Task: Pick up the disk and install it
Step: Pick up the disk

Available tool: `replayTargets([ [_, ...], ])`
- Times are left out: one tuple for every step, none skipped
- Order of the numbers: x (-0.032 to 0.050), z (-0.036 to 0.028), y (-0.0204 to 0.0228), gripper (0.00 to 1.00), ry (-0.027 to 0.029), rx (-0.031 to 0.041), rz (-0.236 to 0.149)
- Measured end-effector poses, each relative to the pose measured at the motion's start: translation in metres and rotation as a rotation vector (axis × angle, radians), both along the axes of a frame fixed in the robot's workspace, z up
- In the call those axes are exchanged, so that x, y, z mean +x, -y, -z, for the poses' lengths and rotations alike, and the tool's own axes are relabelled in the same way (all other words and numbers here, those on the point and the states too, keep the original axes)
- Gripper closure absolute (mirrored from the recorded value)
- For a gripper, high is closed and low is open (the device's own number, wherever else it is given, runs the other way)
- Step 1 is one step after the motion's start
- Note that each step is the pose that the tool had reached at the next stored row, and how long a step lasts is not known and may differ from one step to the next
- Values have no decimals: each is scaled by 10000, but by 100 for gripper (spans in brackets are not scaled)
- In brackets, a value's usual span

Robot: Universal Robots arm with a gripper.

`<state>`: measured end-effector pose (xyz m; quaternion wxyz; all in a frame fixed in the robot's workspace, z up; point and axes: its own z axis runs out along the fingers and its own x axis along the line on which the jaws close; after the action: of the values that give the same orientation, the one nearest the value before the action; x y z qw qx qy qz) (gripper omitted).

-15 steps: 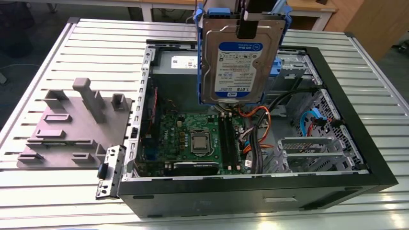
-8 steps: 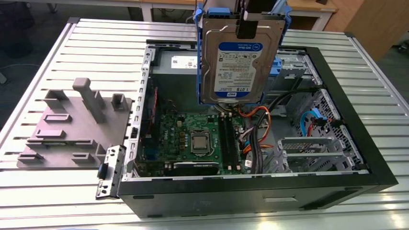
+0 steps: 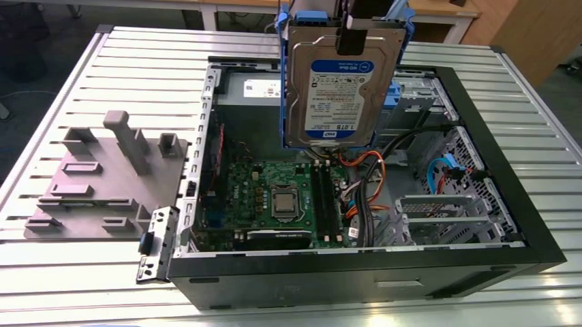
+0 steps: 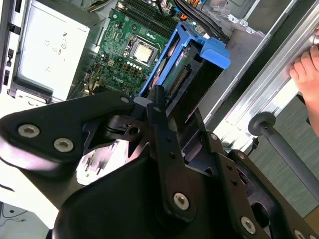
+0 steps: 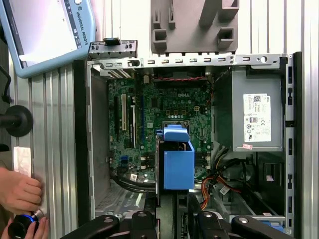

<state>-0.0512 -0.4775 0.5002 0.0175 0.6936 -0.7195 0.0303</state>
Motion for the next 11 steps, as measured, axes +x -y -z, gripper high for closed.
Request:
replayTargets([
  [0, 1, 0, 65, 2, 1, 157],
  [0, 1, 0, 65, 1, 0, 292],
  [0, 1, 0, 65, 2, 0, 319],
  [0, 0, 0, 65, 1, 0, 320],
  [0, 0, 0, 65, 1, -1, 321],
  [0, 0, 0, 65, 1, -1, 322],
  [0, 0, 0, 65, 1, -1, 322],
  [1, 1, 0, 65, 1, -1, 336],
  [1, 3, 0, 65, 1, 2, 459],
  [1, 3, 0, 65, 1, 1, 579],
  [1, 3, 0, 65, 2, 0, 604],
])
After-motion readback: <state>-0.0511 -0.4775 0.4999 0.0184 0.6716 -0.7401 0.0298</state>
